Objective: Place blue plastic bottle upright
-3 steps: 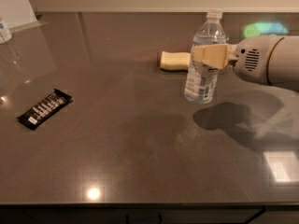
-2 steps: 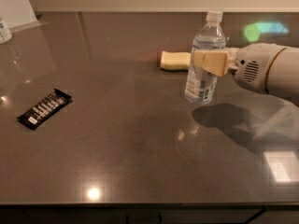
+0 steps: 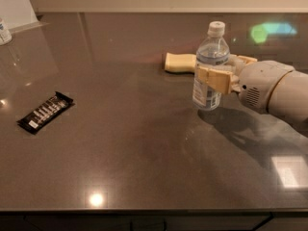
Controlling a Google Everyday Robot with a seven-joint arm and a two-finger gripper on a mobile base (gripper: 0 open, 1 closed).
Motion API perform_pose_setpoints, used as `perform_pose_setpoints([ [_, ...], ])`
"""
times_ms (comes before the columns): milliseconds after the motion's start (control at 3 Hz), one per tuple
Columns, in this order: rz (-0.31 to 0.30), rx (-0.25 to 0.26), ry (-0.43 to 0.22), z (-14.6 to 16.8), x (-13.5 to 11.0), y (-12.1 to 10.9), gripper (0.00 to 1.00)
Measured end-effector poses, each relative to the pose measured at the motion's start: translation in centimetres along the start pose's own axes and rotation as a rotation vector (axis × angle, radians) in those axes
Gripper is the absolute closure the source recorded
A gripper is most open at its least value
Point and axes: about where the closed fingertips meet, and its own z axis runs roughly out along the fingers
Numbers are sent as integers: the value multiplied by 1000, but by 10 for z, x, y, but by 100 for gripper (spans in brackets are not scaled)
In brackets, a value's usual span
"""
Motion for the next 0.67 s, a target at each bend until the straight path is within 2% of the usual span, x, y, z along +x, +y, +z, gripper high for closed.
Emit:
perform_pose_setpoints([
  [333, -46, -16, 45, -1, -4, 2, 100],
  [667, -53, -35, 72, -1, -7, 4, 100],
])
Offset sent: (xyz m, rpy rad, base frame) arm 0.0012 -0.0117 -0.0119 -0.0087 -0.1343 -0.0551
